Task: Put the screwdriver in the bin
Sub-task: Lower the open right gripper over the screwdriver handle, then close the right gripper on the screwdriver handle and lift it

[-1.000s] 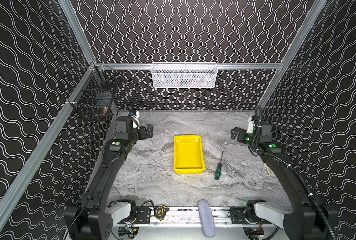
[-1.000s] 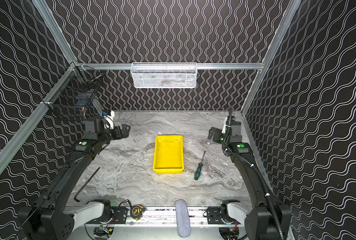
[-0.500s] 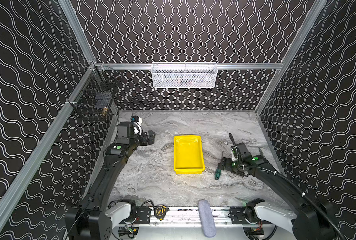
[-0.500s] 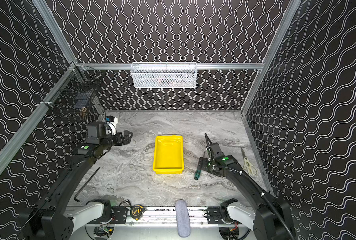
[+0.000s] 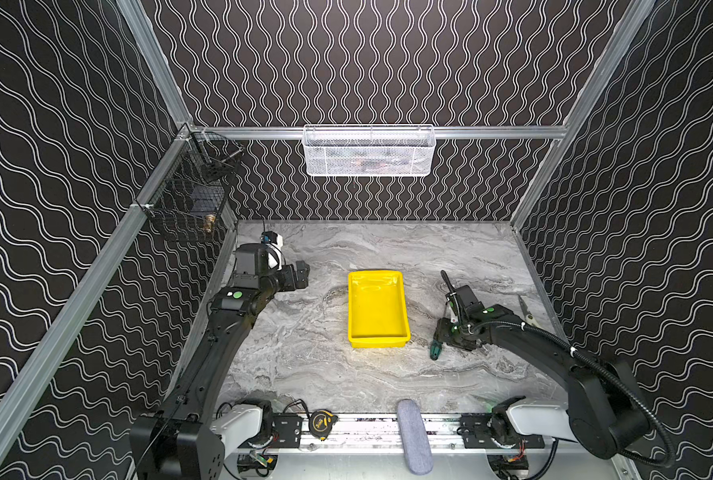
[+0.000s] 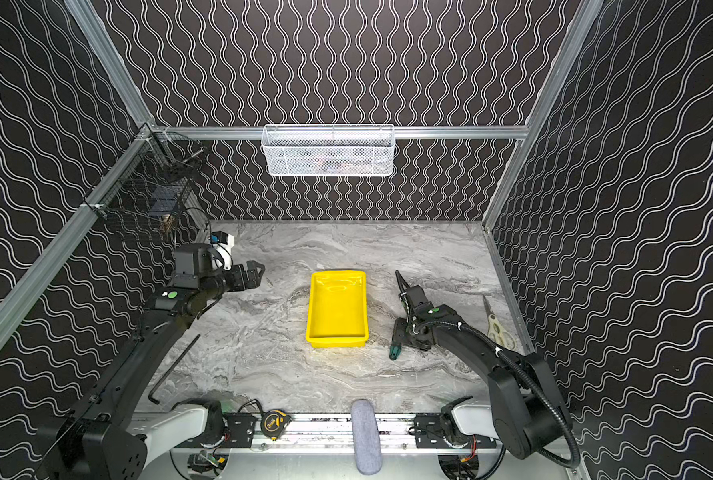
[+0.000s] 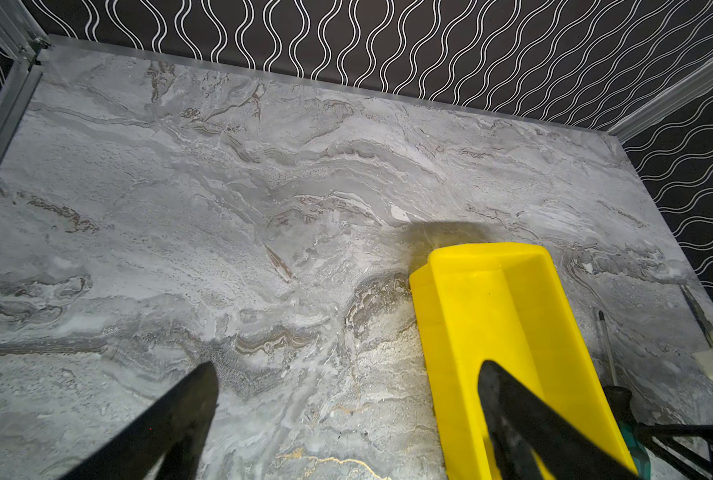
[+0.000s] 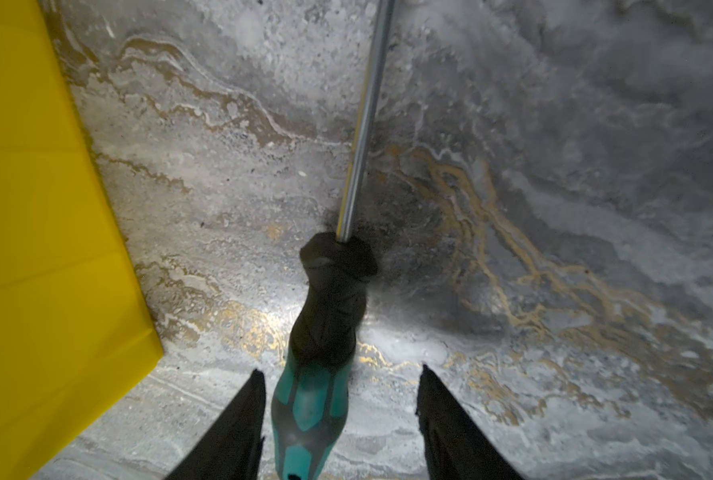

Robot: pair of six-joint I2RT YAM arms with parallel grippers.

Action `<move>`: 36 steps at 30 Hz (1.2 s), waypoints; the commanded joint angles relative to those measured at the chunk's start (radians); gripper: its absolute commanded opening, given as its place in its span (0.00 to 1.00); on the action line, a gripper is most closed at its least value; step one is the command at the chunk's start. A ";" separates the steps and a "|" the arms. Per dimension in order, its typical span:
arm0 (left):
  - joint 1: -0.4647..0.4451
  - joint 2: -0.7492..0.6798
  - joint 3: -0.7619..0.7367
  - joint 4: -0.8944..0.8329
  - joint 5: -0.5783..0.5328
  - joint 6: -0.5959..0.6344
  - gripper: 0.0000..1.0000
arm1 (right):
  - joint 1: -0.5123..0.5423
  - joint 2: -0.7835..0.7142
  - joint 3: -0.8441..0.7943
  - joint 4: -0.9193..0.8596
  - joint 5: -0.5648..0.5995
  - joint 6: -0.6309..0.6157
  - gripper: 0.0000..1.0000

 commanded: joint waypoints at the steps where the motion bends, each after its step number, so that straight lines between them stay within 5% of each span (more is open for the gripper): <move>1: 0.001 0.000 0.003 0.007 -0.010 0.016 0.99 | 0.007 0.017 0.001 0.036 0.019 0.003 0.57; 25: 0.000 0.007 0.009 -0.004 -0.015 0.025 0.99 | 0.045 0.150 0.035 0.070 0.053 -0.047 0.35; 36: 0.000 0.007 0.008 -0.002 -0.014 0.020 0.99 | 0.047 0.108 0.048 0.027 0.080 -0.068 0.16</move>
